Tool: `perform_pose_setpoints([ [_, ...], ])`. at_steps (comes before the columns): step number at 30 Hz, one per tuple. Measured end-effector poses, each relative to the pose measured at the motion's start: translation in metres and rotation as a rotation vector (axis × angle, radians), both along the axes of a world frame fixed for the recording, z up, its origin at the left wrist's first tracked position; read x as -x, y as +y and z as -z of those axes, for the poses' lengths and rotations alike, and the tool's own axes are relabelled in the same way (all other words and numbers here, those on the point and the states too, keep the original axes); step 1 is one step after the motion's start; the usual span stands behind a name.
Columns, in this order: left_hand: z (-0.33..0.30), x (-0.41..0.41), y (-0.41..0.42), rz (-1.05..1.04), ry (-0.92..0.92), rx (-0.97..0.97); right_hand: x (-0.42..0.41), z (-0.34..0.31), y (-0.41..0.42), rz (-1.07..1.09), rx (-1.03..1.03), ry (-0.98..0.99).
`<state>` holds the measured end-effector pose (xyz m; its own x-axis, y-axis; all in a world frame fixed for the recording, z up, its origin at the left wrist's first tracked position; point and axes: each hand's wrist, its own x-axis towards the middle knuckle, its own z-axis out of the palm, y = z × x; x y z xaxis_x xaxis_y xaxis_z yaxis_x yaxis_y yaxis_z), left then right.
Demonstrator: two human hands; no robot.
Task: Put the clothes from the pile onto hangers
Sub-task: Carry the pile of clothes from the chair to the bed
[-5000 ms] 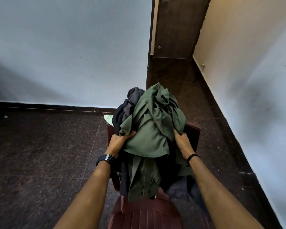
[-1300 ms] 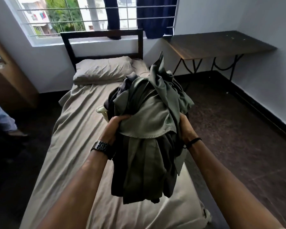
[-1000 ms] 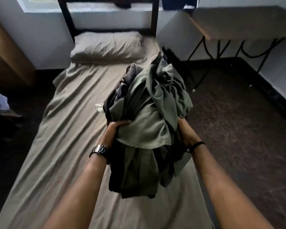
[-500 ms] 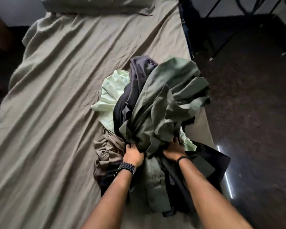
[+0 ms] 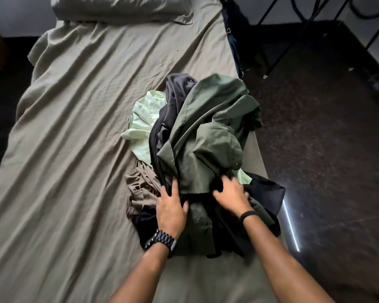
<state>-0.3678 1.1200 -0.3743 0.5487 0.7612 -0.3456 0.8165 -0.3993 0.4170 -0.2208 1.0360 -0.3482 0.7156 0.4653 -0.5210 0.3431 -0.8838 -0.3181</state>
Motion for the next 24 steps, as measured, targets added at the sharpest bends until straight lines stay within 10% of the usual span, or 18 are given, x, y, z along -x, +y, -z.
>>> perform_pose_setpoints([
  [5, -0.029, -0.023, 0.023, -0.095, -0.053, -0.022, -0.010, -0.044, 0.032, 0.141, -0.516, -0.077],
  [12, -0.007, -0.009, 0.000, -0.147, 0.126, 0.095, -0.010, 0.007, 0.044, -0.143, 0.144, 0.013],
  [19, 0.037, -0.028, 0.040, -0.861, -0.390, 0.717, -0.042, 0.059, 0.038, 0.206, -0.055, 0.116],
  [24, 0.058, -0.046, 0.069, -0.753, -0.626, 0.790, -0.087, 0.061, 0.052, 0.277, -0.275, 0.413],
])
